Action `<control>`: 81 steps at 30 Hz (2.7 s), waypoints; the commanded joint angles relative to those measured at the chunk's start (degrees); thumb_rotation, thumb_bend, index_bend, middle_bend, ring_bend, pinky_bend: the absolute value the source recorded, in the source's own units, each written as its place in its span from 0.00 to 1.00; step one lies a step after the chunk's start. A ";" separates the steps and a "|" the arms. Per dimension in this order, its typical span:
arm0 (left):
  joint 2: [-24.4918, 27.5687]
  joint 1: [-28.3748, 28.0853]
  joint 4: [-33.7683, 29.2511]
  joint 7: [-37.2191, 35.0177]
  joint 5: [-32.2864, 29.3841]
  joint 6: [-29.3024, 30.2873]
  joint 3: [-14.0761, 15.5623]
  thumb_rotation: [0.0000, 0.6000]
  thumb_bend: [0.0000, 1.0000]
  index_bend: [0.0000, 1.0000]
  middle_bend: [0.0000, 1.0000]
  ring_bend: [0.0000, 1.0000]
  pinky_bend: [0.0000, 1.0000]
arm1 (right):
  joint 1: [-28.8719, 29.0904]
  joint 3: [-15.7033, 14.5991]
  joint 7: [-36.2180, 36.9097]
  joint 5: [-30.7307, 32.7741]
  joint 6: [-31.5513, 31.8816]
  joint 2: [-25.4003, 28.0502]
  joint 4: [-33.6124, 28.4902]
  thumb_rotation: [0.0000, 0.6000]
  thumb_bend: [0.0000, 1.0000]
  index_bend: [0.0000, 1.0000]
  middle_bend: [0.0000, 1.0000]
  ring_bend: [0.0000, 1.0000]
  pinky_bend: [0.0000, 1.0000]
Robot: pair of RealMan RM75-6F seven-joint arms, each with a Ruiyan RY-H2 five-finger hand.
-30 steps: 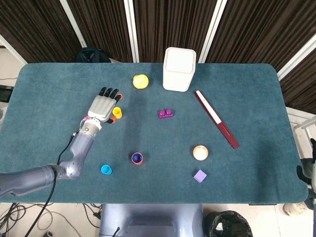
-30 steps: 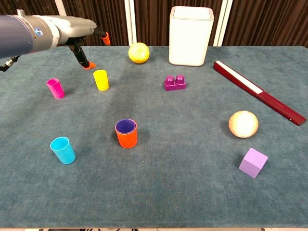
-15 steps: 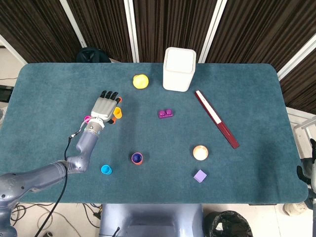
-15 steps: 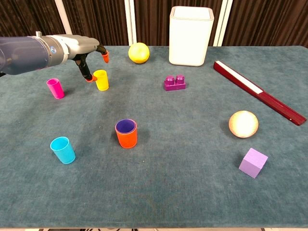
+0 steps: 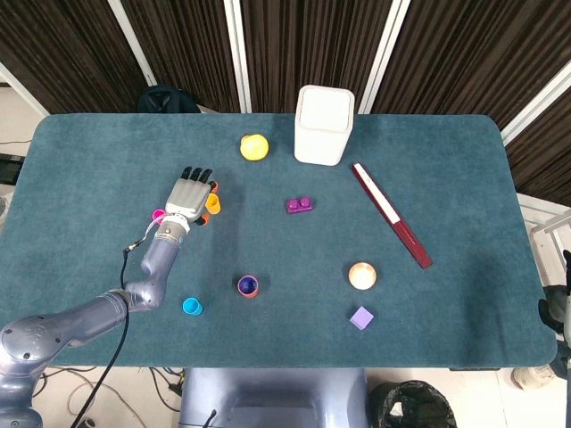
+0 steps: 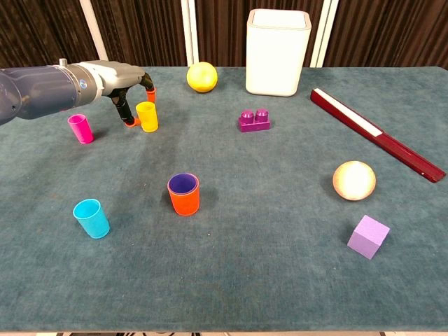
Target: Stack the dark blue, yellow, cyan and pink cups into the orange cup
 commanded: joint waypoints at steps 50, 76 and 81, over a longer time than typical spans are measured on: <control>20.89 2.81 -47.31 11.03 5.81 14.15 2.40 1.00 0.35 0.45 0.11 0.00 0.00 | -0.29 0.11 1.76 0.22 -0.92 0.64 -0.38 1.00 0.42 0.04 0.00 0.04 0.02; 20.80 1.42 -58.98 13.41 7.34 15.65 6.52 1.00 0.35 0.45 0.11 0.00 0.00 | -1.23 0.76 3.97 -0.82 1.29 1.92 -1.56 1.00 0.42 0.04 0.00 0.04 0.02; 19.83 0.93 -58.65 14.24 6.91 16.01 7.22 1.00 0.35 0.45 0.11 0.00 0.00 | -1.33 0.83 4.30 -0.93 1.48 2.07 -1.61 1.00 0.42 0.04 0.00 0.04 0.02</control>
